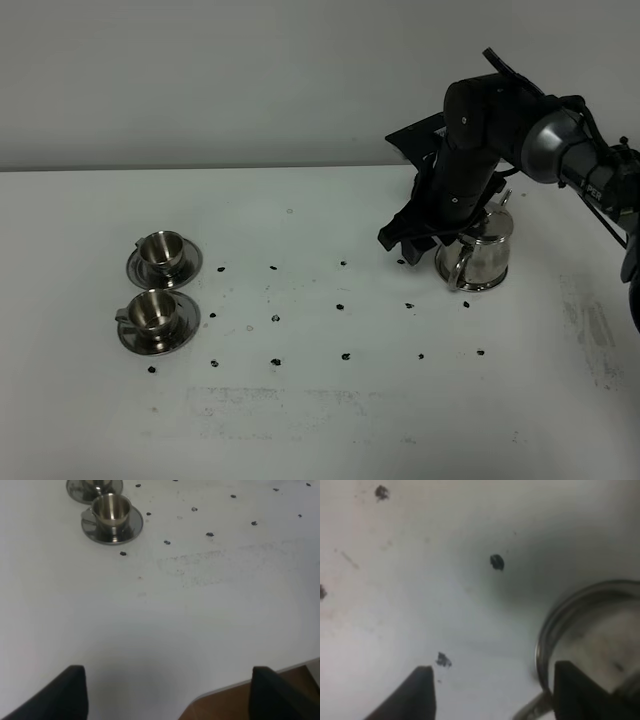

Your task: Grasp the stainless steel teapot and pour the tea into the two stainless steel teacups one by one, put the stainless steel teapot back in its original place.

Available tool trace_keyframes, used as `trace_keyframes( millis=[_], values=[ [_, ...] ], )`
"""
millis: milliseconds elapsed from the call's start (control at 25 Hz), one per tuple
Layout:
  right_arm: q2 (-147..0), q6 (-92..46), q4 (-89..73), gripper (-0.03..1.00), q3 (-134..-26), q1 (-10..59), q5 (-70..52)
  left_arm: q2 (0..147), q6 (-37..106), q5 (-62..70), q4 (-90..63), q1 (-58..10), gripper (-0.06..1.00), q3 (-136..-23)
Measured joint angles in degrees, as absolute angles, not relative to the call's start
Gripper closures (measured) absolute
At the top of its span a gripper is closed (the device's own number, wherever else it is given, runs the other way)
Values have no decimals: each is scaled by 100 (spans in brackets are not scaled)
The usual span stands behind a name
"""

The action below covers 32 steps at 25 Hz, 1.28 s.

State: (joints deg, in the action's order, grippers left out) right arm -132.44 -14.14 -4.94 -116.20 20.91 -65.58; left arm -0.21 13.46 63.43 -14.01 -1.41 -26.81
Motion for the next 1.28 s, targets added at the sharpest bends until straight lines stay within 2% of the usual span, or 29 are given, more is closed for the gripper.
trace_keyframes(
  millis=[200, 440, 880, 1040, 1280],
  values=[
    [-12959, -1408, -510, 45, -11620, 2149, -6570, -21, 1346, 6343, -1401, -141, 30, -2681],
    [-12283, -1117, -541, 45, -11430, 2307, -6038, -21, 1346, 6343, -1401, -141, 30, -2681],
    [-10658, -1029, -979, 45, -7876, 2314, -2906, -21, 1346, 6343, -1401, -141, 30, -2681],
    [-10769, -1001, -984, 45, -7320, 2336, -2281, -21, 1346, 6343, -1401, -141, 30, -2681],
    [-11203, -899, -1006, 45, -7213, 2482, -1532, -21, 1346, 6343, -1401, -141, 30, -2681]
  ],
)
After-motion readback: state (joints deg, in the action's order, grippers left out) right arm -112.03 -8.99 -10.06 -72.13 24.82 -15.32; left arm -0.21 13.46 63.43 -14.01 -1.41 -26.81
